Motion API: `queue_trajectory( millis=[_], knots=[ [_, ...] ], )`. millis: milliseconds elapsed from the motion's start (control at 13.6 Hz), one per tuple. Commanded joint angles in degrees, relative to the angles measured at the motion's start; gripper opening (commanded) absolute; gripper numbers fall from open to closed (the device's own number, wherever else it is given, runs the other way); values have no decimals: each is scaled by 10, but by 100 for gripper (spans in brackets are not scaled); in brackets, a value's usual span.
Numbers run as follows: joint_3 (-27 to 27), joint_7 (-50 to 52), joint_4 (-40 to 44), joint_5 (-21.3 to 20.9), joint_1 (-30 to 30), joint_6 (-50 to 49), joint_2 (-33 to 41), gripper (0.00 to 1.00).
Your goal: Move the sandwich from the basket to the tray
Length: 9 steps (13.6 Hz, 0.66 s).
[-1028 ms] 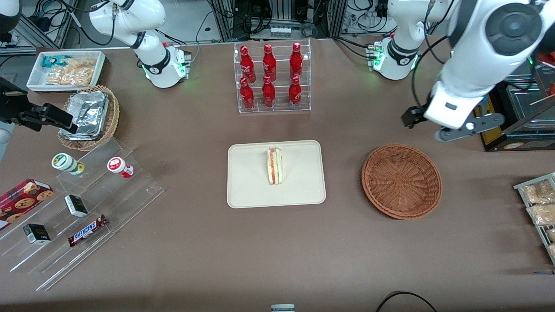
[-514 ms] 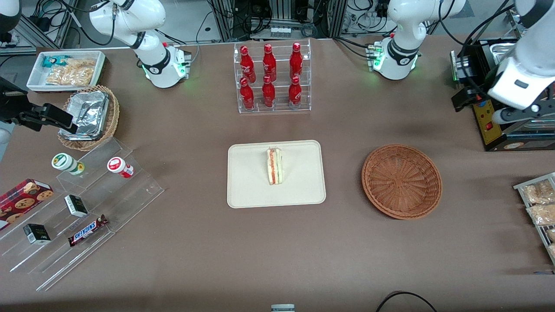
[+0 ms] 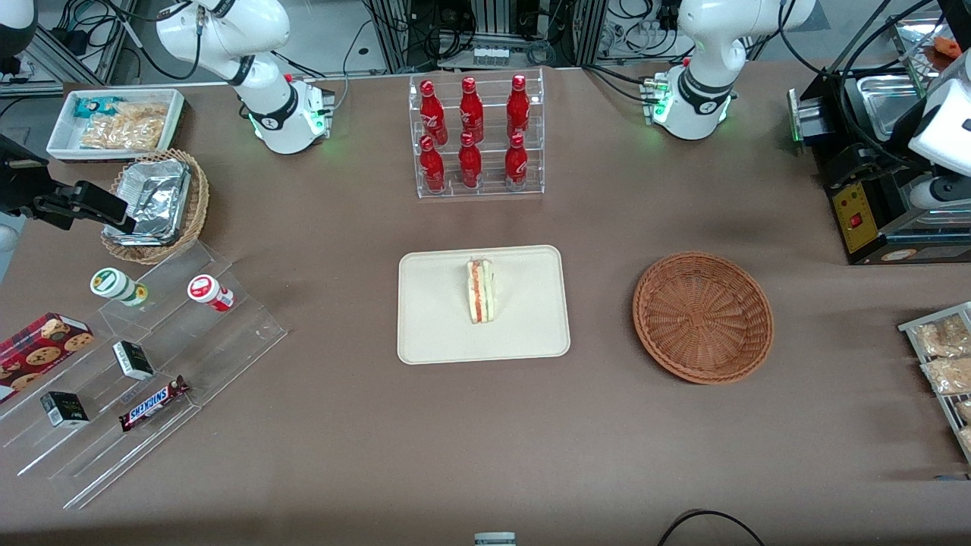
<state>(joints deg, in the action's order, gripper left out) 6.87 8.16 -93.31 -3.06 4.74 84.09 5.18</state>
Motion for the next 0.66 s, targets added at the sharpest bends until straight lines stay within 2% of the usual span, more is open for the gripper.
queue_trajectory(
  millis=[0, 73, 220, 587],
  knots=[
    [-7, -9, 50, 3, -5, -3, -47, 100],
    [-7, -10, 67, 6, -5, -6, -60, 100],
    [-7, -12, 72, 40, -5, -2, -69, 100],
    [-12, -16, 83, 32, -5, -4, -72, 100]
  ],
)
